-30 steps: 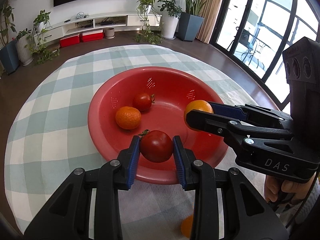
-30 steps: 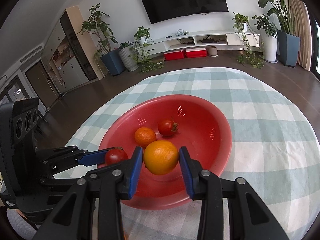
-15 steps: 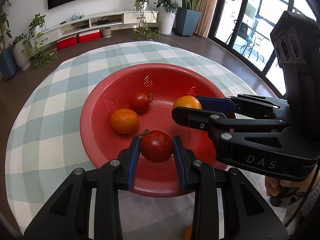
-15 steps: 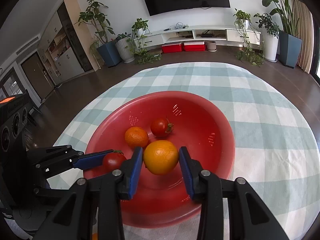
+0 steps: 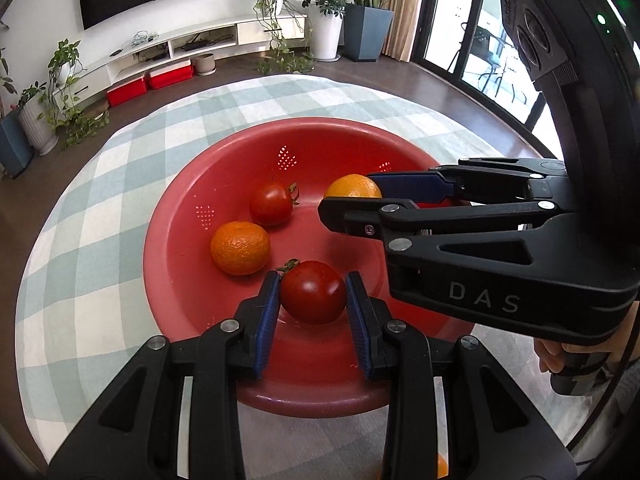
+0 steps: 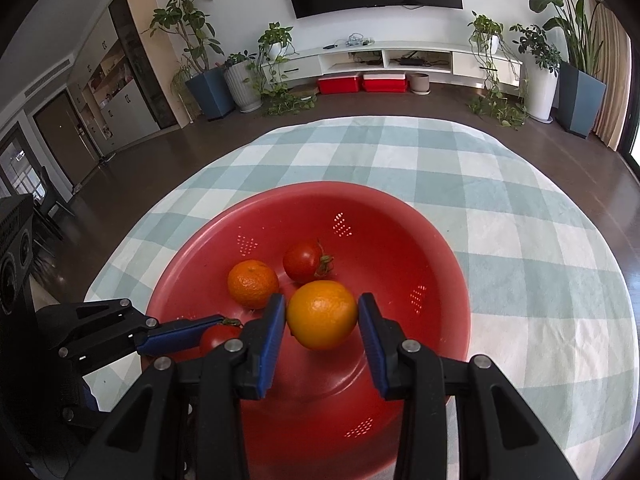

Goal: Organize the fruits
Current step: 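Open left tool to drop the tomato while right tool drops the orange into bowl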

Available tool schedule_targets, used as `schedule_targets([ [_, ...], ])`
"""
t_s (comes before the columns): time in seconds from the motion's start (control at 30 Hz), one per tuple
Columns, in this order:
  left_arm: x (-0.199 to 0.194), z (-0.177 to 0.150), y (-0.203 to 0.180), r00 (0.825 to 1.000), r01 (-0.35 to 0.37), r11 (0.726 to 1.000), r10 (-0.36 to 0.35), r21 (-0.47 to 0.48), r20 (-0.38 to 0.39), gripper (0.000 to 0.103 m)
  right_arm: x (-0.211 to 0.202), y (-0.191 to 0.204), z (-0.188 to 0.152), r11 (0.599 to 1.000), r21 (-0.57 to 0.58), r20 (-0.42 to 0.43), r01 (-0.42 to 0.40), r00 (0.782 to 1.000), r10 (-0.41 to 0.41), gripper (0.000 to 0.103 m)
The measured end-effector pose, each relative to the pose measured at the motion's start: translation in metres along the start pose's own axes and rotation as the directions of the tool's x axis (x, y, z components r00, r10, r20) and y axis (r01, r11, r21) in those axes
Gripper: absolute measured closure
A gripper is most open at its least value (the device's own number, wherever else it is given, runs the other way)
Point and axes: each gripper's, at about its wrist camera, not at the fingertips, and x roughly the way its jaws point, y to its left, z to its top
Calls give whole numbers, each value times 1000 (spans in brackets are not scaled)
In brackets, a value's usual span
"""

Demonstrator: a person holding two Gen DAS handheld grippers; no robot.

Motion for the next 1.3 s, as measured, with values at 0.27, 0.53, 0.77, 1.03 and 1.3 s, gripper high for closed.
schedule_targets([
  [0.27,7,3,0,1000,-3,1000,3,14,-11,72,6,2,3,999,-32,-21,37,999,-37,63],
  [0.53,9,4,2,1000,-11,1000,11,9,-10,72,8,6,2,996,-65,-28,61,998,-63,62],
  [0.77,8,4,3,1000,-11,1000,11,7,-3,72,5,5,2,997,-56,-25,56,998,-57,62],
  [1.03,6,3,4,1000,-9,1000,9,0,11,72,0,4,2,998,-45,-7,41,999,-41,62],
  [1.3,1,3,9,1000,-5,1000,5,-19,30,72,-14,5,0,999,-33,27,23,999,-22,62],
])
